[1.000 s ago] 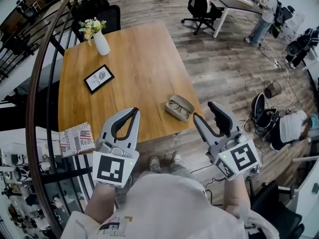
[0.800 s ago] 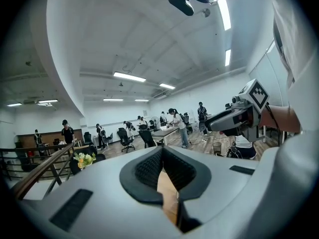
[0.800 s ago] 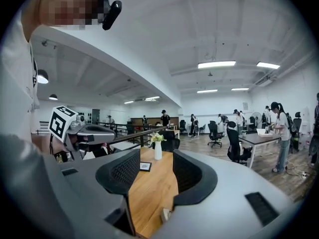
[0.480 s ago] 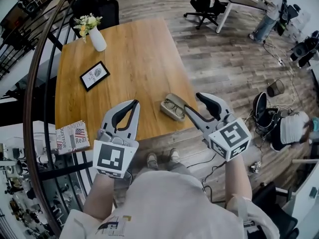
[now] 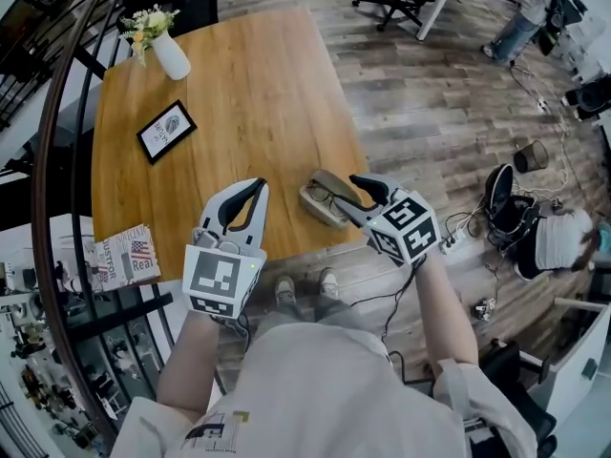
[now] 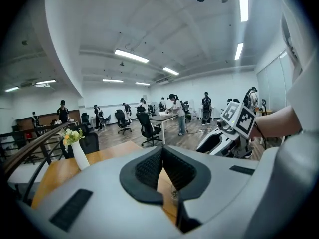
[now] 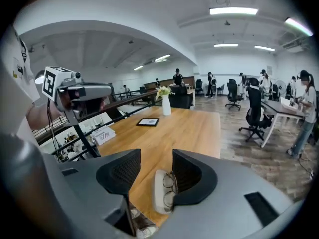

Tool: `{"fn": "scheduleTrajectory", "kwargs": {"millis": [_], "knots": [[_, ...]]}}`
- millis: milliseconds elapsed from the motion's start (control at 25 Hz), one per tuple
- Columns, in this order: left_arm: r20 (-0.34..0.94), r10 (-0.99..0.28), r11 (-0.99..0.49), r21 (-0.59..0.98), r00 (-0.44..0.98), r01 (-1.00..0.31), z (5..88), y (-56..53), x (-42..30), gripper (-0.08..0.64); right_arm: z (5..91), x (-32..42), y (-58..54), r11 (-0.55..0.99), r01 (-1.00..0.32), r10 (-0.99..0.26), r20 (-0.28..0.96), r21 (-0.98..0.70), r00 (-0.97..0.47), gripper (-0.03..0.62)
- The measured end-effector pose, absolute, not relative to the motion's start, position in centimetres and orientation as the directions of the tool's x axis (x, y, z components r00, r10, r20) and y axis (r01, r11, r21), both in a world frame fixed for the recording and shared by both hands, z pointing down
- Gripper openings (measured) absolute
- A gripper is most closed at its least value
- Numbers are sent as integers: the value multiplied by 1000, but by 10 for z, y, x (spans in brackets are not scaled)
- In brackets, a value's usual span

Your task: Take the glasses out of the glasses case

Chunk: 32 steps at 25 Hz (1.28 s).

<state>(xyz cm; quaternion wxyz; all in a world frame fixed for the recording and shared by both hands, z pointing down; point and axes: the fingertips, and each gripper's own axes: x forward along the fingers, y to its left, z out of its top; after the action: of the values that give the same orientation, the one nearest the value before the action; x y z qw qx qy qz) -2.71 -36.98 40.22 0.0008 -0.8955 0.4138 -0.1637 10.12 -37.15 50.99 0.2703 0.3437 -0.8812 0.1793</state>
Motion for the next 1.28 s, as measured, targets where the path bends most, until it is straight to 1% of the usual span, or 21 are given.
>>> {"fn": "scheduleTrajectory", "kwargs": {"millis": [360, 640, 800, 960, 1120, 1280], "knots": [[416, -685, -680, -68, 599, -730, 489, -405, -19, 17, 622, 100, -406, 676, -709, -409, 697, -202, -588, 212], [505, -625, -686, 10, 595, -728, 542, -407, -18, 17, 692, 105, -410, 667, -714, -309, 794, -212, -524, 210], [543, -599, -678, 46, 588, -734, 566, -405, -22, 17, 718, 105, -417, 661, -720, -274, 824, -213, -495, 207], [574, -577, -671, 74, 581, -738, 582, -401, -27, 17, 734, 96, -411, 700, -677, -190, 853, -229, -486, 206], [585, -573, -660, 87, 574, -747, 588, -400, -28, 17, 746, 96, -410, 735, -655, -162, 891, -178, -424, 202], [592, -567, -661, 87, 572, -745, 591, -397, -30, 17, 759, 94, -401, 746, -638, -102, 913, -192, -395, 199]]}}
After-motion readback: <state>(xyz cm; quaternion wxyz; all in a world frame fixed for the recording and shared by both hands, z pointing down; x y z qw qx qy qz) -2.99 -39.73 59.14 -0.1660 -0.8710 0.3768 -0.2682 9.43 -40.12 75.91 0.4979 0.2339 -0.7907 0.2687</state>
